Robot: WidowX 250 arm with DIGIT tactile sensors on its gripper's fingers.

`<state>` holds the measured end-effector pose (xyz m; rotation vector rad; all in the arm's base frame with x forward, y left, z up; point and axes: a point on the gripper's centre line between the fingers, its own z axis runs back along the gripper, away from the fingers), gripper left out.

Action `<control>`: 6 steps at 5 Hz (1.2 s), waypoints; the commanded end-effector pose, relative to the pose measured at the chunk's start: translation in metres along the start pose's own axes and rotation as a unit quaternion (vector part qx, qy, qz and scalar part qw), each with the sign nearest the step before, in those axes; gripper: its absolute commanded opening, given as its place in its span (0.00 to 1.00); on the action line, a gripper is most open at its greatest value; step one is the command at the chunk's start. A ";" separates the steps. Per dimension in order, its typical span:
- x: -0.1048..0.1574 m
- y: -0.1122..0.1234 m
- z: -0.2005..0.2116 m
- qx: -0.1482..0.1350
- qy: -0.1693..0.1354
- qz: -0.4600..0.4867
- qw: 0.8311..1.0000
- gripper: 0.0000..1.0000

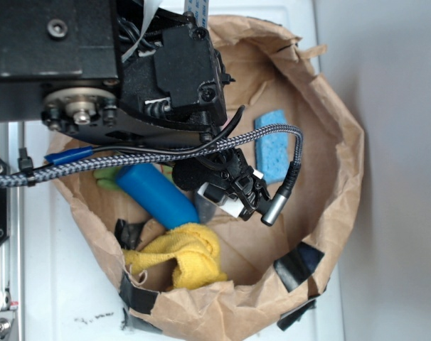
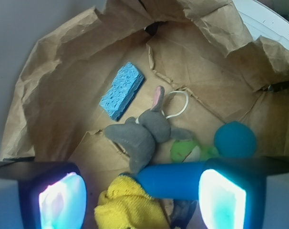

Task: Grab the blue sponge.

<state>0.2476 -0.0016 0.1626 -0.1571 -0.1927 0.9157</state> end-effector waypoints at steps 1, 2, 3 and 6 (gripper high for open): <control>0.010 -0.002 0.013 -0.018 -0.019 0.011 1.000 1.00; 0.010 -0.002 0.013 -0.018 -0.019 0.011 1.000 1.00; 0.015 -0.007 -0.006 -0.020 -0.032 0.002 0.999 1.00; 0.038 0.002 -0.067 0.036 -0.088 -0.006 0.995 1.00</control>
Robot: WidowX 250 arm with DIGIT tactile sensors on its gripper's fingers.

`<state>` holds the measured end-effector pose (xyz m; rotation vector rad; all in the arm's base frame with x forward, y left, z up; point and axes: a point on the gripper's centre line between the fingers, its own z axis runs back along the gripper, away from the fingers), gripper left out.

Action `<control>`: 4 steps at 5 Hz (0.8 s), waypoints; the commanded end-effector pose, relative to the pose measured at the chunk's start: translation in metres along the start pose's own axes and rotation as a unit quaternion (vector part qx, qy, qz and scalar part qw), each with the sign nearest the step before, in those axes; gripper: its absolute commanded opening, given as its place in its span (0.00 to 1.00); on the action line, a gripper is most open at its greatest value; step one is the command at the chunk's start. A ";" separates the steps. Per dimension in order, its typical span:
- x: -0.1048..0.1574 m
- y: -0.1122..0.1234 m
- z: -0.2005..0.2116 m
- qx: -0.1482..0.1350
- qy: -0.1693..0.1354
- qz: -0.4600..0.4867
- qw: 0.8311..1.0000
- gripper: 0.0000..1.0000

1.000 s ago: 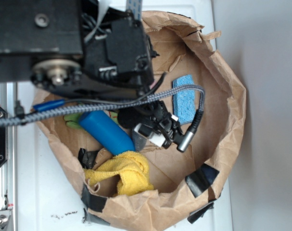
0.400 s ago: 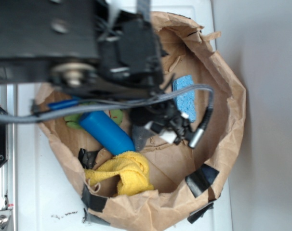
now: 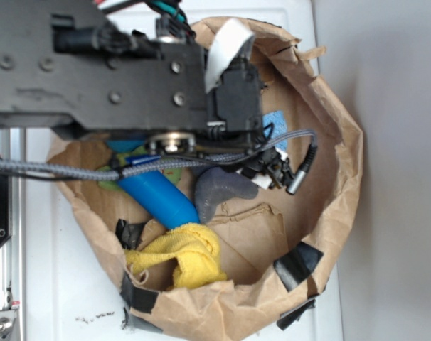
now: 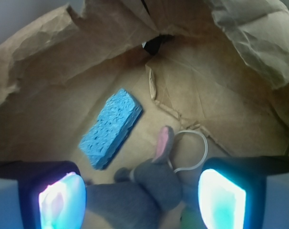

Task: Grab the blue sponge.

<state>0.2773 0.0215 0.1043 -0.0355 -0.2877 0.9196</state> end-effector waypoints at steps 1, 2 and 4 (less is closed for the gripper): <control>0.015 -0.011 -0.016 0.012 -0.030 0.009 0.999 1.00; 0.020 -0.024 -0.031 0.000 -0.050 -0.006 0.999 1.00; 0.020 -0.043 -0.019 -0.046 -0.058 -0.003 0.997 1.00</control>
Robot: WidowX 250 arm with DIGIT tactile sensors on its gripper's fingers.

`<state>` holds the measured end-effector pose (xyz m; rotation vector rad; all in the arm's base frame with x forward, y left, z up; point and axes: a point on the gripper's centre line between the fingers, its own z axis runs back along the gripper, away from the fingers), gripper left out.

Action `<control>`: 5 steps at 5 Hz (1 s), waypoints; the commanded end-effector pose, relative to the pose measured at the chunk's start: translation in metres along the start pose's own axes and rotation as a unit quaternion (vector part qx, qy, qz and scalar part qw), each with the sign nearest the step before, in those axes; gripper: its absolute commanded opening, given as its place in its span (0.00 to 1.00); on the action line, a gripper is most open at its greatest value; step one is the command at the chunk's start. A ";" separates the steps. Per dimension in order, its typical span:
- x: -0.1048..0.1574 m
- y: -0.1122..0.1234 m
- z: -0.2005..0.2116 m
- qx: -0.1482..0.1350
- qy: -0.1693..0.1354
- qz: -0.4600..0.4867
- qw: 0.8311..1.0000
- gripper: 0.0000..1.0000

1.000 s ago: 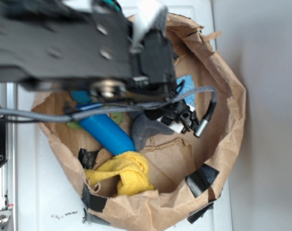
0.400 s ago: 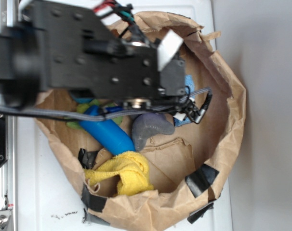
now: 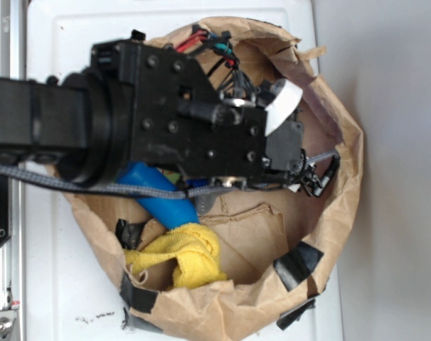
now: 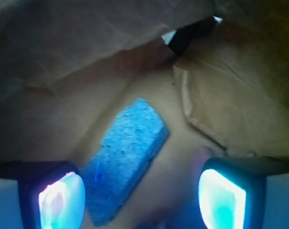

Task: Grab the blue sponge.

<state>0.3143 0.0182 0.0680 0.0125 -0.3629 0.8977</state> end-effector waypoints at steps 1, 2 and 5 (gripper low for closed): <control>0.011 -0.018 0.022 -0.045 -0.017 0.010 0.999 1.00; 0.011 -0.020 0.021 -0.043 -0.014 0.016 0.999 1.00; 0.001 -0.021 0.008 -0.057 -0.045 -0.018 0.997 1.00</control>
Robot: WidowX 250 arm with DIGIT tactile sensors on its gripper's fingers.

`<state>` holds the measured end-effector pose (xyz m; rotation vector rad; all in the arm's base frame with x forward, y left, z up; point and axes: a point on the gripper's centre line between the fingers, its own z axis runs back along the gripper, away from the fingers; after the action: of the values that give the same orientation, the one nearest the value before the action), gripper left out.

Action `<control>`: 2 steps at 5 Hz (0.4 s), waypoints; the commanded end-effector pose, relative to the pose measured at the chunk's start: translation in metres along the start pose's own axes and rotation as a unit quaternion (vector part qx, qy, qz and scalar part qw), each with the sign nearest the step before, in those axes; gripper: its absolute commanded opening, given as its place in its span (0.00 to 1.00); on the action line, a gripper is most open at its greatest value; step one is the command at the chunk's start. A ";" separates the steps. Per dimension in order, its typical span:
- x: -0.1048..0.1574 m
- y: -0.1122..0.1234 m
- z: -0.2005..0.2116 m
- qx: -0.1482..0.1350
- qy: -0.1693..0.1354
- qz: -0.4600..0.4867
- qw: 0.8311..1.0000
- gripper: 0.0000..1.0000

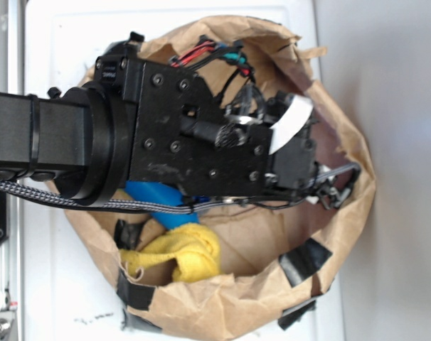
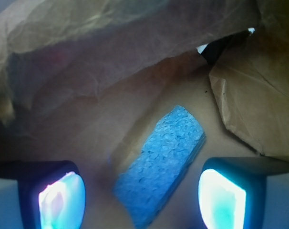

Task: Grab the blue sponge.

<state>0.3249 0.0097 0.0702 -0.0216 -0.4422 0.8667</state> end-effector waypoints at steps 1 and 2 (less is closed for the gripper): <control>-0.001 -0.007 0.000 -0.001 0.000 -0.002 1.000 1.00; -0.001 -0.007 -0.008 0.004 0.032 0.009 0.999 1.00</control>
<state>0.3262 -0.0002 0.0472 -0.0229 -0.3332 0.8693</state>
